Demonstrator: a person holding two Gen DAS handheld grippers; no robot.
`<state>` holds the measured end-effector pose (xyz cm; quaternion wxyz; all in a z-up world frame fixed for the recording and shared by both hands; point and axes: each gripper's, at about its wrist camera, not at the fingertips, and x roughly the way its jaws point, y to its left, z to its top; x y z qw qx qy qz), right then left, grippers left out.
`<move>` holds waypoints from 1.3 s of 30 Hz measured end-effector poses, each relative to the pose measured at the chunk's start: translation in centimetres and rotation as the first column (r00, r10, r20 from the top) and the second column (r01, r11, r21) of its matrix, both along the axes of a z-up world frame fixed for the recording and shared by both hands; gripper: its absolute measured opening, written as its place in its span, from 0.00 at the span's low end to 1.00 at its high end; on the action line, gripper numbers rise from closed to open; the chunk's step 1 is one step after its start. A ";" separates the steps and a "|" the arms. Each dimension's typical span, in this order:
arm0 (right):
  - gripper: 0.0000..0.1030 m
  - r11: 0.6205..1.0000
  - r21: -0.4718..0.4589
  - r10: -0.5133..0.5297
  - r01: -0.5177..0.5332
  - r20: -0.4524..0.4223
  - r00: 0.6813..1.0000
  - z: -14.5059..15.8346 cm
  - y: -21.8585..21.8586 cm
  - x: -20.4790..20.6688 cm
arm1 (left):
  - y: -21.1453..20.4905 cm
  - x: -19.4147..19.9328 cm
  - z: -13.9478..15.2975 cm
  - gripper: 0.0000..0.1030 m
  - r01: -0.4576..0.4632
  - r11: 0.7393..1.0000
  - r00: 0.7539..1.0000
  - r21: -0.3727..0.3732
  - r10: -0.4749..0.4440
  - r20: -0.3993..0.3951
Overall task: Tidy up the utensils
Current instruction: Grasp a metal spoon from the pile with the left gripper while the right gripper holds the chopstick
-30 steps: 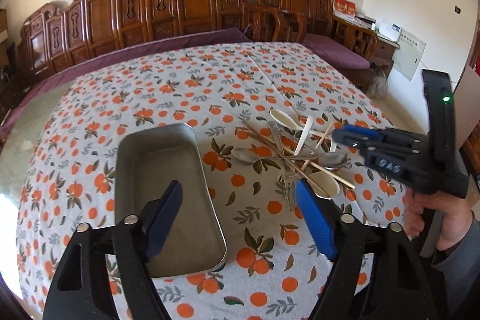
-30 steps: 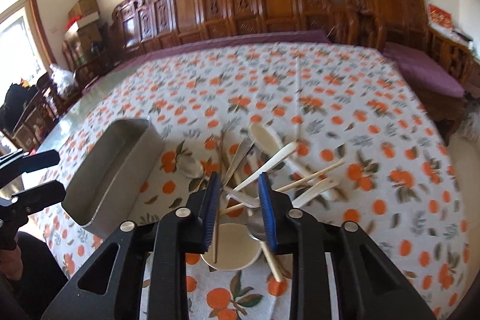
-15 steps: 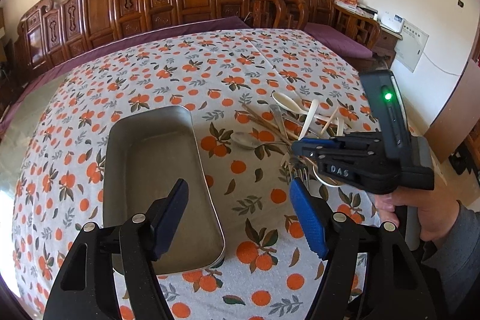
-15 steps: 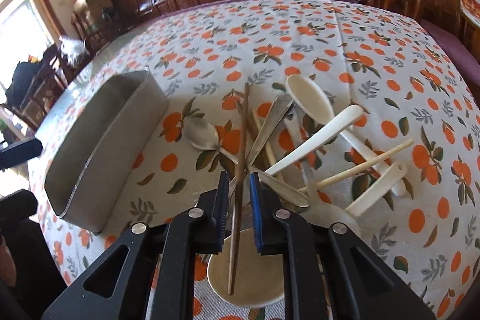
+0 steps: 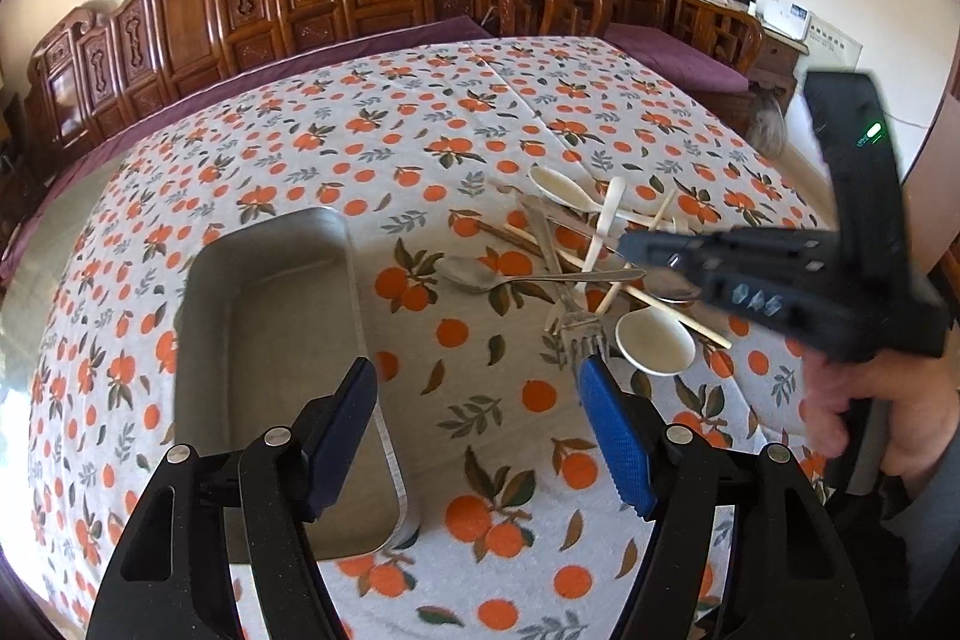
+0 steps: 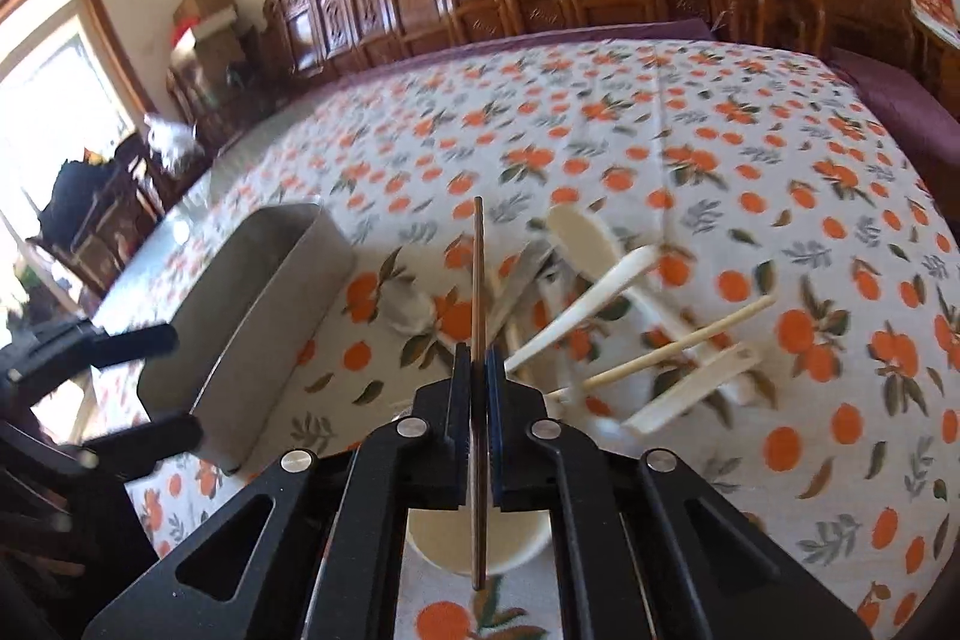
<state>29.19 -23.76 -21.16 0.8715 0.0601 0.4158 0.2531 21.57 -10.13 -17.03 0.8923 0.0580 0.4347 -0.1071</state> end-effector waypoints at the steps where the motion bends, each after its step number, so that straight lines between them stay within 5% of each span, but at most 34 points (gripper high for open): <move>1: 0.06 1.000 0.002 -0.011 0.011 0.003 1.000 0.1 -0.5 0.0 | -0.3 0.2 -0.2 0.65 0.001 1.000 1.000 0.006 -0.001 -0.001; 12: 0.06 0.992 0.022 -0.122 0.122 -0.005 0.993 -0.2 -5.0 1.2 | -2.2 5.7 -1.2 0.65 0.007 0.998 1.000 0.070 -0.005 -0.027; 23: 0.06 0.992 0.036 -0.121 0.121 -0.006 0.993 -0.1 -4.8 1.3 | -1.8 12.3 -4.1 0.50 0.005 0.994 0.988 0.111 0.012 -0.153; 39: 0.06 0.991 0.062 -0.121 0.122 -0.019 0.992 -0.1 -4.7 1.4 | -2.2 14.0 -6.9 0.42 0.067 0.985 0.966 0.157 -0.025 -0.258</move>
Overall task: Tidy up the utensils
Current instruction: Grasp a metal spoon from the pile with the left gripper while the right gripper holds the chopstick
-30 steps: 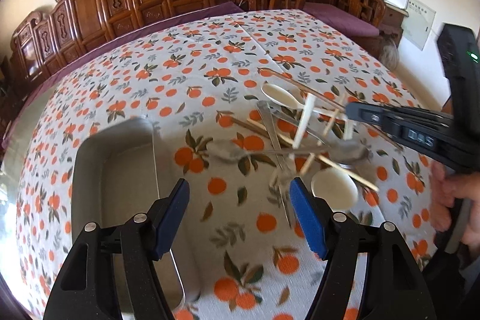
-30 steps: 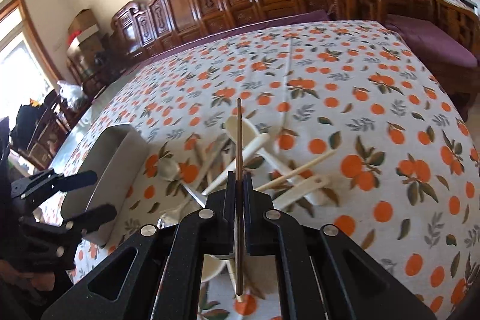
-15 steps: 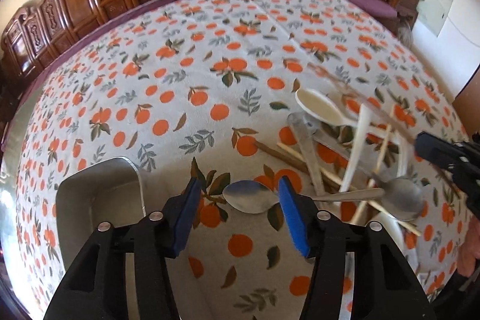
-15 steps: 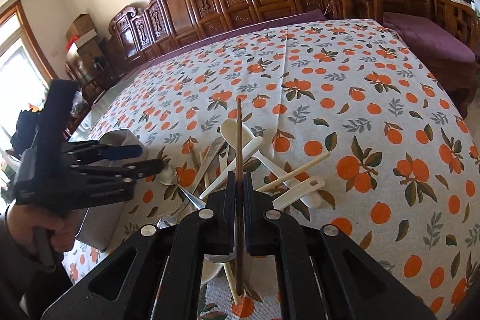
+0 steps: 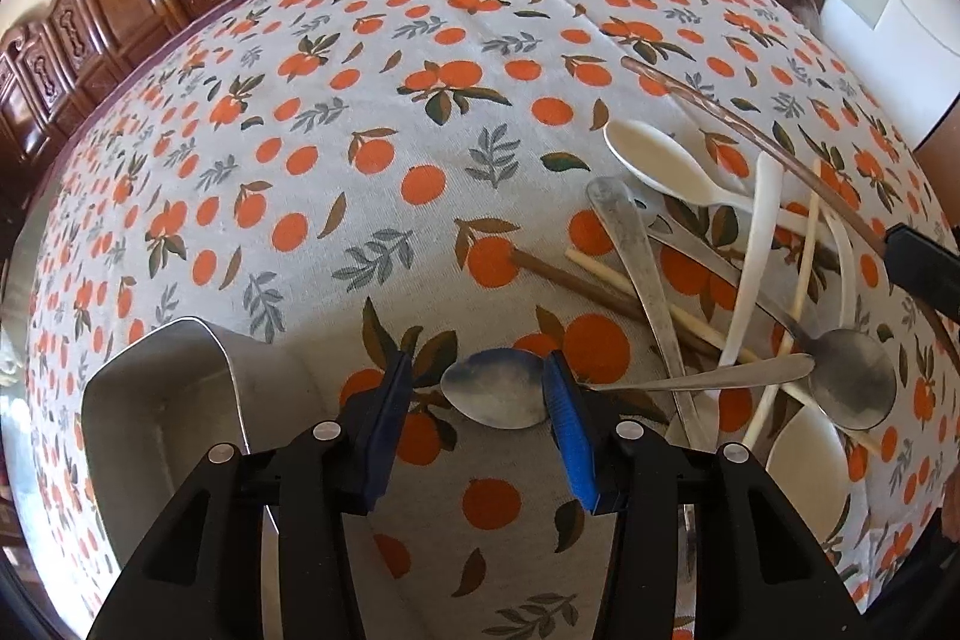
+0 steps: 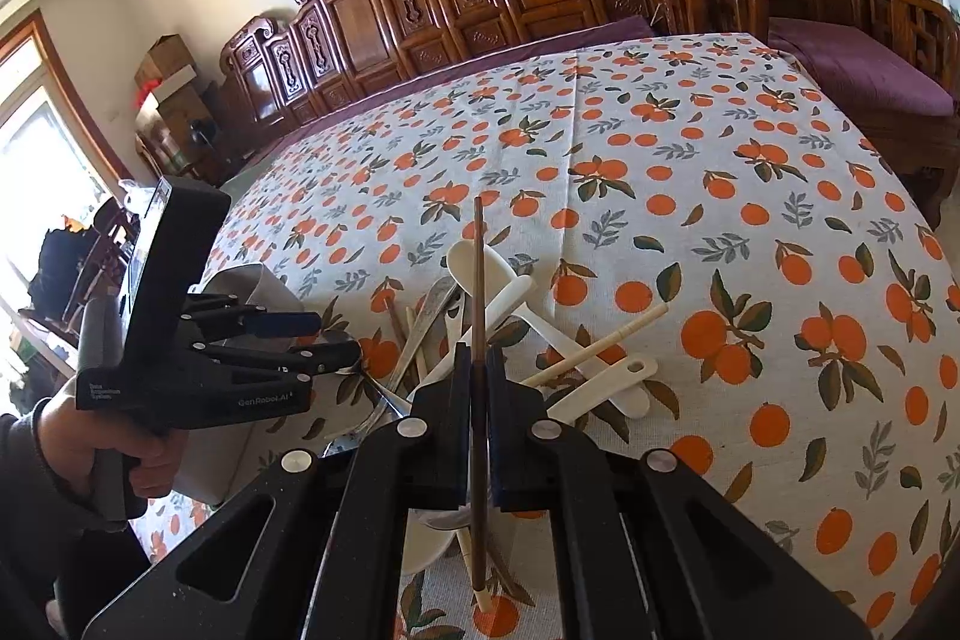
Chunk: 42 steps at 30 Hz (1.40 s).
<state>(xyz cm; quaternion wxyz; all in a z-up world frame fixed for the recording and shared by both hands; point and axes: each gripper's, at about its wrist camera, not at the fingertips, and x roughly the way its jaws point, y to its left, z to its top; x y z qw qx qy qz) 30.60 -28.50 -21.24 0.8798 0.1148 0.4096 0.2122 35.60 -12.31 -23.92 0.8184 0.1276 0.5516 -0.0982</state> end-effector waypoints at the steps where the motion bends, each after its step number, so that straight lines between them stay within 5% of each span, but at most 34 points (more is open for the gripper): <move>1: 0.06 1.000 -0.002 0.001 -0.001 0.001 1.000 0.0 0.0 0.0 | -0.1 0.0 0.0 0.42 0.003 1.000 1.000 0.005 -0.003 -0.001; 3: 0.06 1.000 -0.003 0.001 -0.001 0.002 1.000 0.0 0.0 0.0 | 0.0 -0.1 0.0 0.41 0.007 1.000 1.000 0.005 -0.007 -0.003; 7: 0.06 1.000 -0.004 -0.001 0.001 0.001 1.000 0.0 0.1 -0.1 | 0.1 -0.5 0.2 0.17 0.019 0.999 1.000 0.026 -0.019 0.009; 13: 0.06 1.000 -0.005 -0.006 0.006 -0.002 1.000 -0.2 0.0 0.0 | -0.2 -1.2 0.7 0.00 0.045 0.998 0.998 0.036 -0.046 0.037; 30: 0.06 1.000 -0.010 -0.016 0.016 -0.005 1.000 -0.2 -0.2 0.1 | 1.0 -5.0 4.0 0.00 0.053 0.996 0.993 -0.075 -0.045 0.108; 35: 0.06 1.000 -0.008 -0.016 0.016 -0.002 1.000 -0.1 -0.2 0.1 | -0.7 -4.9 3.6 0.00 0.109 0.994 0.985 0.012 -0.110 0.131; 36: 0.06 1.000 -0.008 -0.017 0.017 0.000 1.000 -0.1 -0.3 0.0 | -1.1 -4.5 3.4 0.03 0.120 0.993 0.985 0.021 -0.121 0.126; 39: 0.06 1.000 -0.003 -0.025 0.025 -0.002 1.000 0.0 -0.6 0.1 | -1.8 -3.6 2.4 0.33 0.151 0.987 0.983 0.044 -0.155 0.096; 42: 0.06 0.999 0.005 -0.037 0.037 -0.006 0.999 0.0 -1.0 0.2 | -2.9 -3.1 1.2 0.33 0.203 0.974 0.976 0.097 -0.209 0.060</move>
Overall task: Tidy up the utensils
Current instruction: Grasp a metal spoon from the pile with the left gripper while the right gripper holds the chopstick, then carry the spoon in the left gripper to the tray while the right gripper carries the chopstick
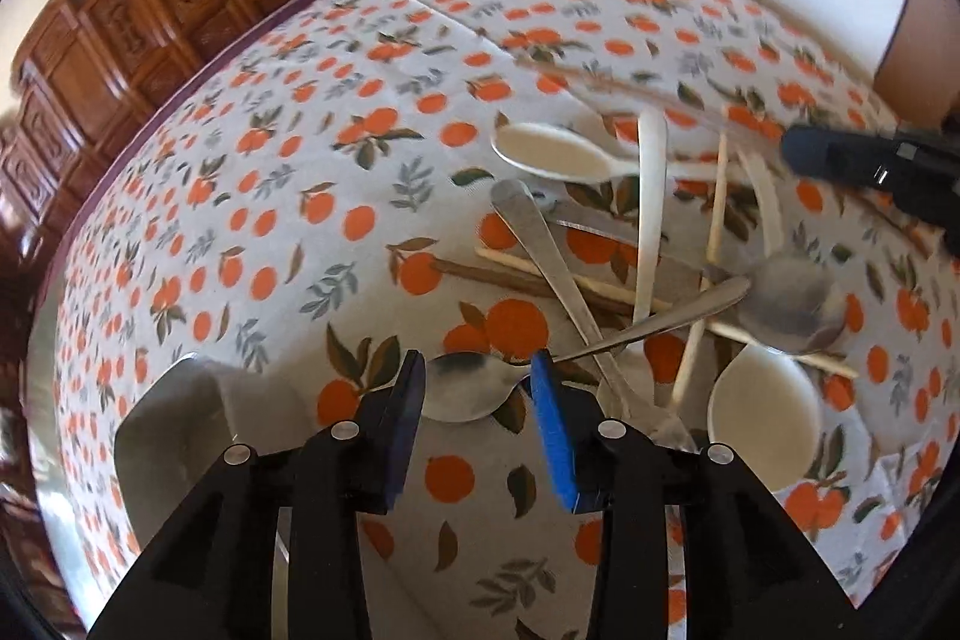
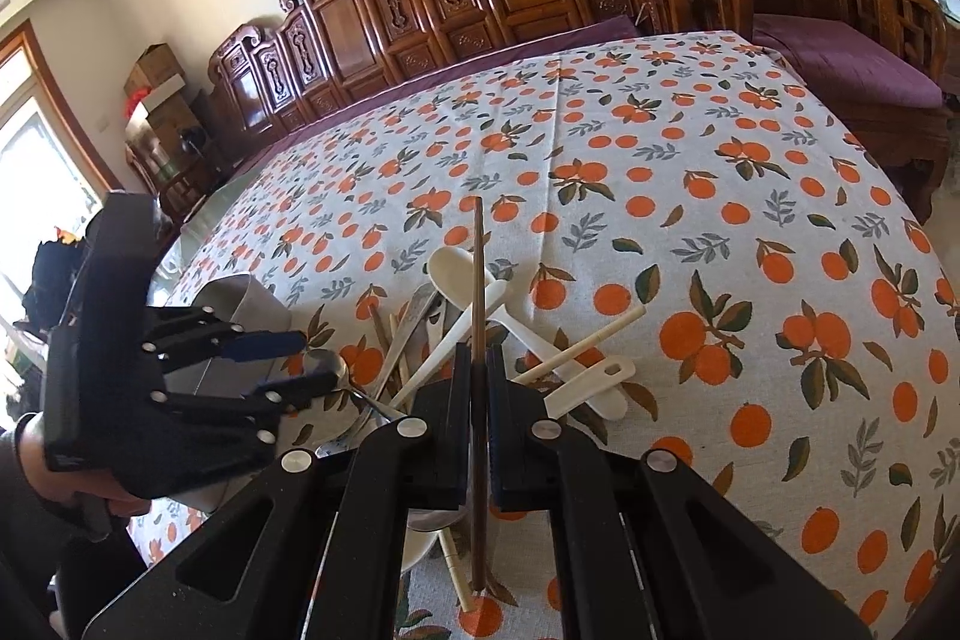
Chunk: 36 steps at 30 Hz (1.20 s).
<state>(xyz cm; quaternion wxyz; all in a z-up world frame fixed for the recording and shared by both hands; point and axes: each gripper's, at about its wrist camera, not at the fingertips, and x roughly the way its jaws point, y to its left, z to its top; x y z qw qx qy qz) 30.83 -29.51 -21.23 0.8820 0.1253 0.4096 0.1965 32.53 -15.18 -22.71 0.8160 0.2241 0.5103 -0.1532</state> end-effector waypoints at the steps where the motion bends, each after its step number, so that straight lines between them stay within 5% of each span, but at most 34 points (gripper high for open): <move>1: 0.06 1.000 0.006 -0.002 0.002 0.001 1.000 0.0 -0.1 0.0 | -0.2 0.1 -0.3 0.33 0.014 1.000 1.000 0.013 -0.014 -0.006; 13: 0.06 0.999 0.030 -0.021 0.021 0.002 1.000 0.3 -1.0 0.1 | -2.3 1.1 -0.6 0.34 0.129 0.990 0.992 0.064 -0.129 -0.003; 20: 0.06 0.999 0.030 -0.018 0.018 -0.002 1.000 0.3 -0.8 0.1 | 0.5 2.5 -0.5 0.37 -0.096 0.993 0.995 -0.067 0.093 -0.047; 22: 0.06 0.999 0.029 -0.017 0.017 -0.003 1.000 0.3 -0.8 0.2 | 1.2 3.0 -0.3 0.46 -0.159 0.981 0.987 -0.115 0.155 -0.043; 26: 0.06 1.000 0.026 -0.015 0.015 -0.005 1.000 0.2 -0.7 0.2 | 2.4 4.1 -0.1 0.46 -0.271 0.938 0.962 -0.216 0.259 -0.084; 31: 0.06 1.000 0.027 -0.014 0.014 -0.005 1.000 0.1 -0.6 0.2 | 2.9 5.0 -0.6 0.46 -0.350 0.904 0.936 -0.245 0.329 -0.121; 36: 0.06 1.000 0.030 -0.011 0.011 -0.004 1.000 0.1 -0.6 0.3 | 2.9 5.1 -1.3 0.40 -0.354 0.898 0.934 -0.260 0.329 -0.136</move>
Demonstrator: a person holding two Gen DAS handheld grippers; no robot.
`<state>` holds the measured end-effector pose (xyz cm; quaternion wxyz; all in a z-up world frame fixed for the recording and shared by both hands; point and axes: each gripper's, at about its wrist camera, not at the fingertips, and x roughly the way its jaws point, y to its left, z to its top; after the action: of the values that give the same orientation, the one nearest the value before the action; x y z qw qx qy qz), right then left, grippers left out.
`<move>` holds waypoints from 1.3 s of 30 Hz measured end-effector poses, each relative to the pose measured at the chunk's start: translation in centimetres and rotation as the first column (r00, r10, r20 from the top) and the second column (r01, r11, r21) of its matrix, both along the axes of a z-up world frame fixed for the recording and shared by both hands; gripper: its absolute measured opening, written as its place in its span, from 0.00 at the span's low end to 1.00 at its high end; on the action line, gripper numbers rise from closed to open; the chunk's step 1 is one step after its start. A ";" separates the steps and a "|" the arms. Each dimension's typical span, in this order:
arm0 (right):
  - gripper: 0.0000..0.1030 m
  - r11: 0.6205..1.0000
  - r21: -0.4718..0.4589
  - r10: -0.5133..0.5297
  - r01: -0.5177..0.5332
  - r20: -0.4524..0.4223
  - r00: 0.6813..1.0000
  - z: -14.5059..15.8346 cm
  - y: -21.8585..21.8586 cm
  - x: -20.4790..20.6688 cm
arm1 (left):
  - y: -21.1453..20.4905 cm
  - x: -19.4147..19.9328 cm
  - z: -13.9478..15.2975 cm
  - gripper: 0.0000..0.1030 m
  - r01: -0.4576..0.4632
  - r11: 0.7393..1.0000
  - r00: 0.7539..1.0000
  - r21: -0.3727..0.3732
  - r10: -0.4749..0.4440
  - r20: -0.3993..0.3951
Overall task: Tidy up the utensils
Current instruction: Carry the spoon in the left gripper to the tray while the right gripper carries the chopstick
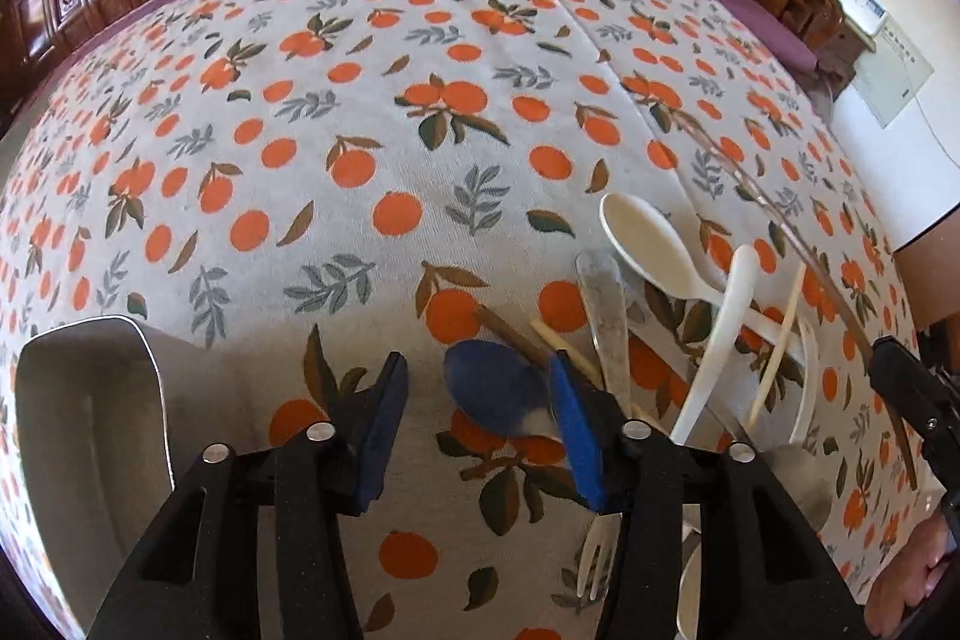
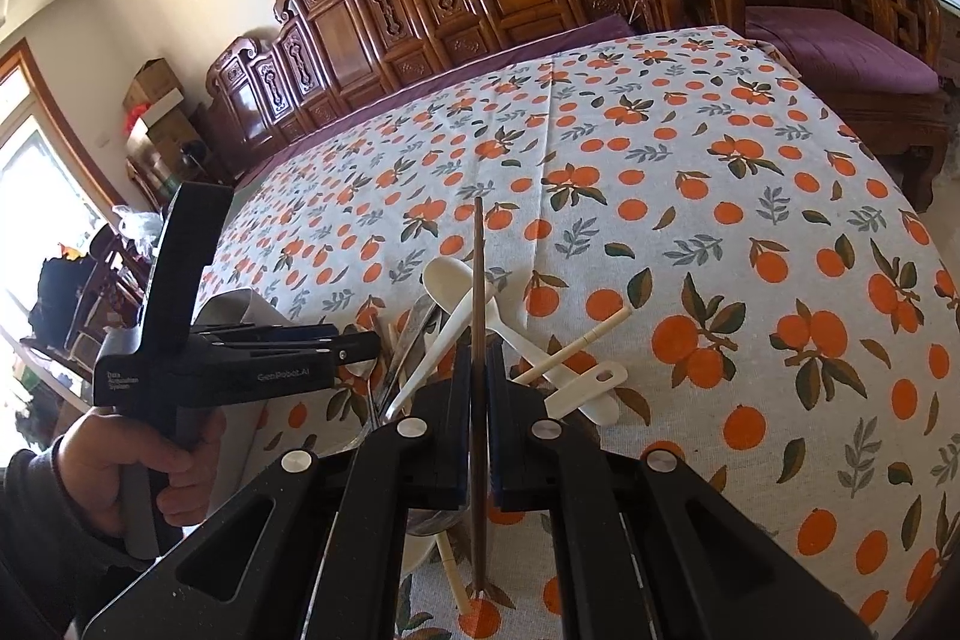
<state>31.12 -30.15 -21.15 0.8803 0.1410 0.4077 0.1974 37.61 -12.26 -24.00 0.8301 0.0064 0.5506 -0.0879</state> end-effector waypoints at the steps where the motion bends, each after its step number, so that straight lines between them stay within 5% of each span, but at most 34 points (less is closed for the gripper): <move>1: 0.06 1.000 0.000 0.001 -0.001 -0.001 1.000 0.0 0.0 0.0 | -0.1 -0.1 0.0 0.36 0.004 1.000 1.000 -0.007 -0.004 0.002; 4: 0.06 1.000 -0.001 0.004 -0.004 -0.001 1.000 -0.1 0.1 0.0 | -0.3 -0.3 0.0 0.17 0.015 1.000 1.000 -0.006 -0.015 0.003; 10: 0.06 1.000 -0.004 0.007 -0.007 -0.002 1.000 0.0 0.3 0.0 | -0.7 -0.5 0.7 0.03 0.042 0.999 0.999 -0.017 -0.042 0.035; 28: 0.06 0.996 -0.040 0.077 -0.076 0.018 0.997 1.2 4.2 -1.1 | 3.8 -5.1 8.5 0.00 0.036 0.995 0.981 -0.091 -0.017 0.193; 39: 0.06 0.988 -0.048 0.151 -0.149 0.031 0.988 1.7 9.7 -1.7 | 11.1 -7.5 10.3 0.01 -0.030 0.999 0.966 -0.026 0.036 0.258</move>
<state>29.45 -20.46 -19.48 0.8728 0.0865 0.4062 0.2563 30.12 -1.17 -13.67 0.8961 -0.0005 0.4369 -0.0785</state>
